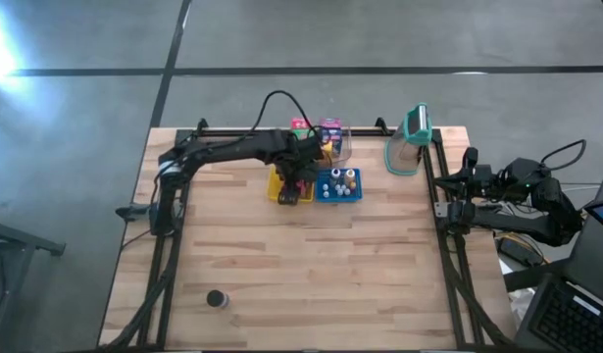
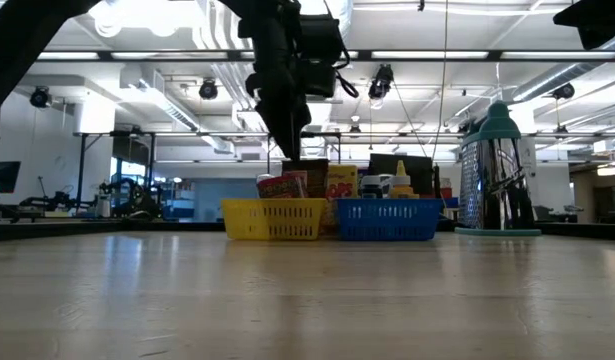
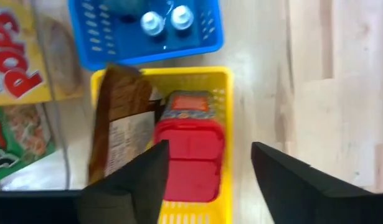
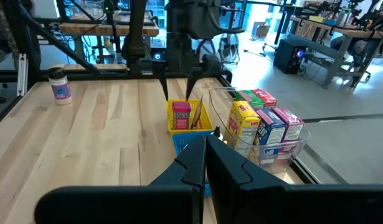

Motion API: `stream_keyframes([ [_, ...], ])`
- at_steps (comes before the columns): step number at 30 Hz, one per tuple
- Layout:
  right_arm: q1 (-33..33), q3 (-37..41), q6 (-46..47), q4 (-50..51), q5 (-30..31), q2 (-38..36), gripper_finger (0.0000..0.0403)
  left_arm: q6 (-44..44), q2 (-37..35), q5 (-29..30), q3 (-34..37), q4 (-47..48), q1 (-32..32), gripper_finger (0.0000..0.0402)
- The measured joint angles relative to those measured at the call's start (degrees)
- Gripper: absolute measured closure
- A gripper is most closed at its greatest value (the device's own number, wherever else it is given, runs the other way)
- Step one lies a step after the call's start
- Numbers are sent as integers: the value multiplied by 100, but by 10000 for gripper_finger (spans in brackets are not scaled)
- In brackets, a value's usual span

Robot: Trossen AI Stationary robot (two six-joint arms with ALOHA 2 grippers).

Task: Pick & Place Kitchen Items
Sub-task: Put the red seasoning can into the yellow bin

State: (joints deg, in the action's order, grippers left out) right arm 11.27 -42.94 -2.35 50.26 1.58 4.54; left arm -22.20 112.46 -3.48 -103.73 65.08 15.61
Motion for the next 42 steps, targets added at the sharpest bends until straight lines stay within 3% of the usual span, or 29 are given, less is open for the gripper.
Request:
stream_keyframes([
  [14,-1,-2,0,-1,0,0,394,86,-9,-9,0,-19,-157,391],
  [42,-2,0,0,-2,0,2,394,66,-13,107,650,-852,-142,398],
])
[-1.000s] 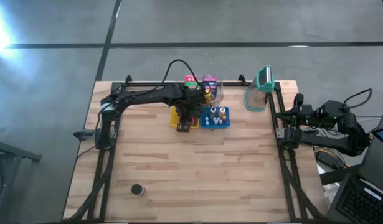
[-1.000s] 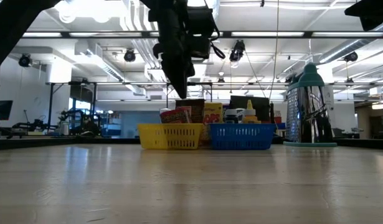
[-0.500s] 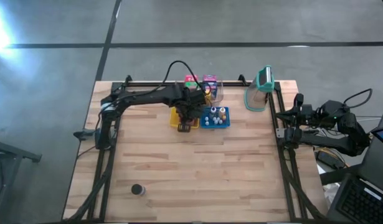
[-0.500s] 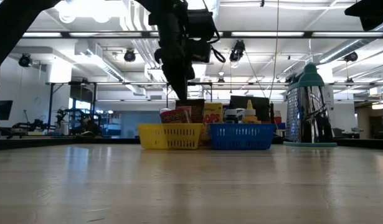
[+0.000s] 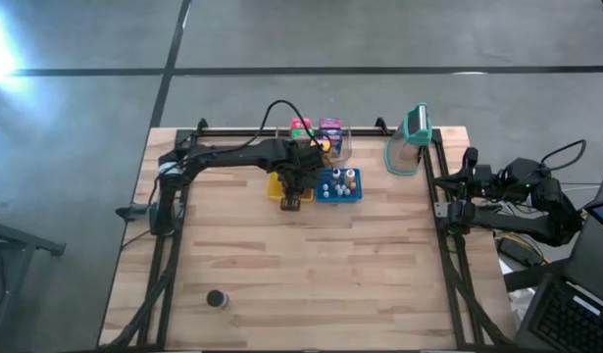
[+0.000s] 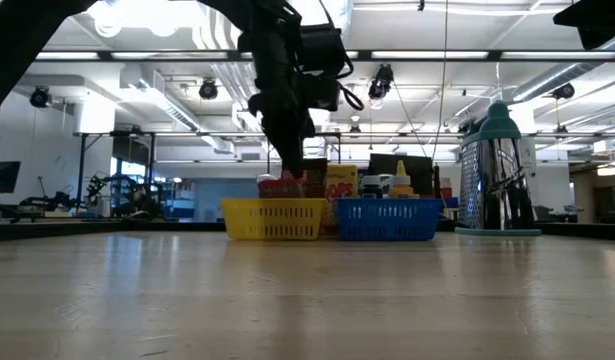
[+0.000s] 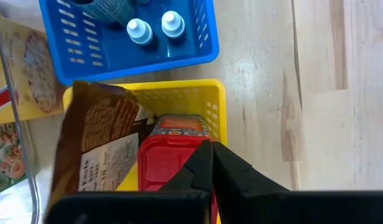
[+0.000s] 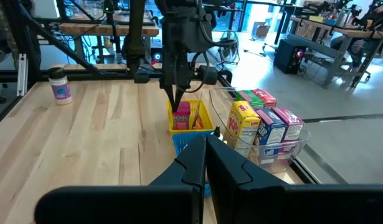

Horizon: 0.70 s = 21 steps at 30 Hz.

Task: Pick & Place Kitchen Items
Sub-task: Put the red seasoning can into the yellow bin, then put the violet seasoning bottle into the yellow bin

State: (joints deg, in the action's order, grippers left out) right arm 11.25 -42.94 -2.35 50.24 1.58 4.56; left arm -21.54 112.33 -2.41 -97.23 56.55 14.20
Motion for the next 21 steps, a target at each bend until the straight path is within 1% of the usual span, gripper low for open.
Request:
stream_keyframes([
  [3,2,-2,0,-1,-2,-2,394,-86,0,18,-36,11,4,397],
  [9,-1,-1,0,2,1,-1,394,-156,0,33,-351,57,4,398],
  [11,0,-2,0,0,0,0,394,-154,0,40,-542,316,4,396],
  [14,1,-2,0,1,0,-2,394,-30,-80,52,-923,1026,2,394],
  [16,2,-2,0,-1,1,0,394,203,-188,54,-1193,1588,2,394],
  [18,0,-1,0,0,1,-2,394,646,-366,62,-1402,2070,-32,393],
  [21,0,-2,0,1,0,-2,394,1360,-775,132,-1524,2450,-226,394],
])
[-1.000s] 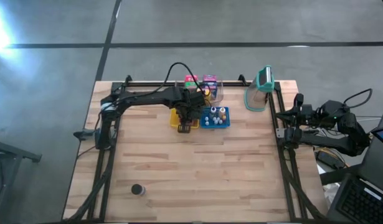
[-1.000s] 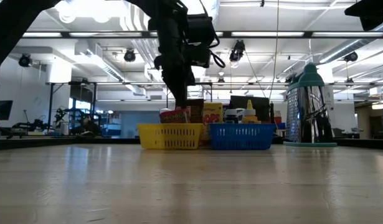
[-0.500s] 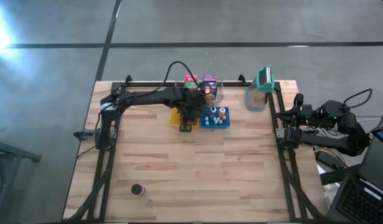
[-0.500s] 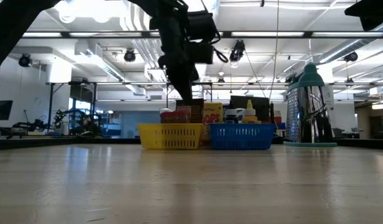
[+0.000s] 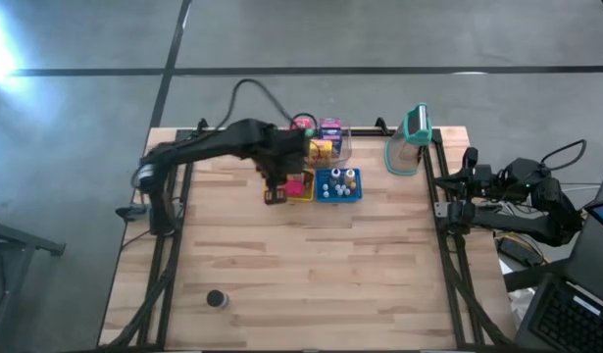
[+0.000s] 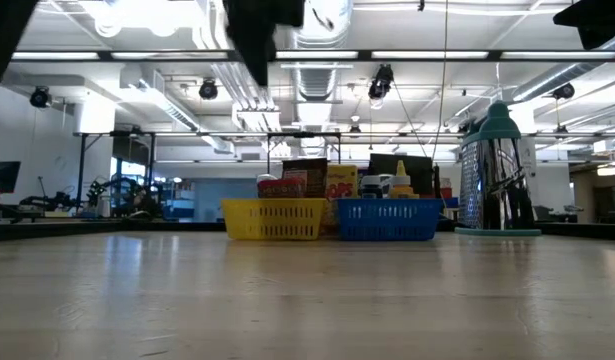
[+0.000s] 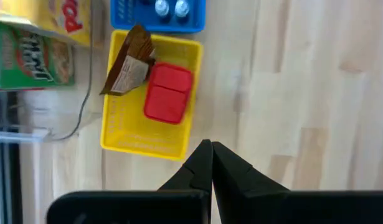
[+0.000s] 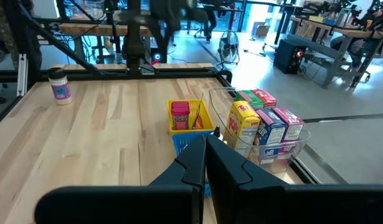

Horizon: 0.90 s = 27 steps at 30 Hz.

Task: Pick & Place Kitchen Items
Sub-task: Put the violet seasoning bottle into the yellow bin

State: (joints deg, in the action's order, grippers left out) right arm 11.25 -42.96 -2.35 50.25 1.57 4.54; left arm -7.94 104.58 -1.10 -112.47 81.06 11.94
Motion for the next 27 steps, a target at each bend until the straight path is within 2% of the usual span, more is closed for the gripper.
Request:
stream_keyframes([
  [4,-1,0,0,-1,0,0,394,573,-624,500,133,-2,-654,398],
  [11,0,2,0,-1,1,0,394,1810,-1591,1867,454,-63,-2143,388],
  [15,1,0,0,1,-1,0,394,2790,-2157,2342,910,-147,-2968,388],
  [19,-1,1,0,-1,1,1,394,3821,-2660,2562,1608,-214,-3658,383],
  [23,-1,0,0,-1,-1,0,394,4635,-3091,2793,2447,-219,-4251,354],
  [27,1,1,0,0,-1,1,394,5175,-3538,2864,3211,-336,-4666,302],
])
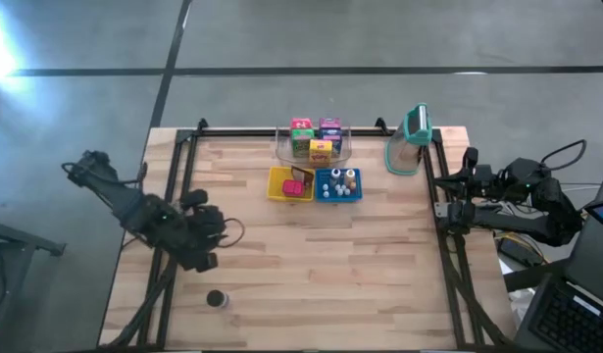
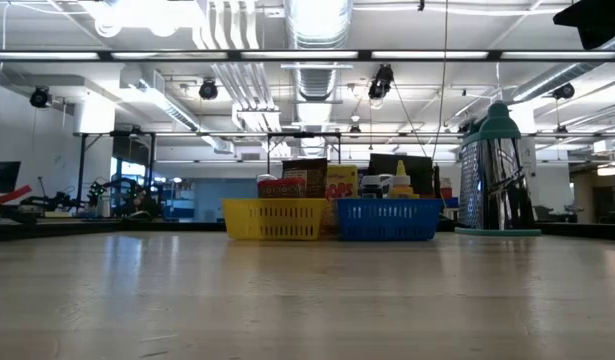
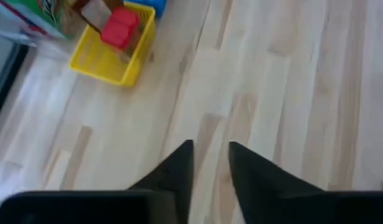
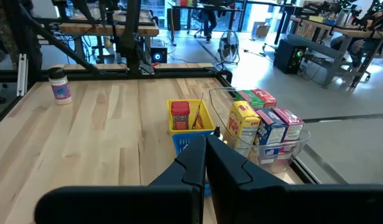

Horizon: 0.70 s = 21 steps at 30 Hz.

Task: Pick & Place Kitchen Items
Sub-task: Put the violet seasoning bottle into the yellow bin

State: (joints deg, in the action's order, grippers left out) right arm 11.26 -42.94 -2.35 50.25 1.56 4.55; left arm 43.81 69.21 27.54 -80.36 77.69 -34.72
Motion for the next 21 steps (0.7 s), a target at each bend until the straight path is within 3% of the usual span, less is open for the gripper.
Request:
stream_keyframes([
  [10,1,-1,0,-1,1,1,394,784,-884,-846,1132,-312,-933,175],
  [17,1,-1,0,-1,0,1,394,848,-1169,-1663,1832,-867,-1305,142],
  [21,0,0,0,1,0,-1,394,807,-1184,-1787,2110,-982,-1430,137],
])
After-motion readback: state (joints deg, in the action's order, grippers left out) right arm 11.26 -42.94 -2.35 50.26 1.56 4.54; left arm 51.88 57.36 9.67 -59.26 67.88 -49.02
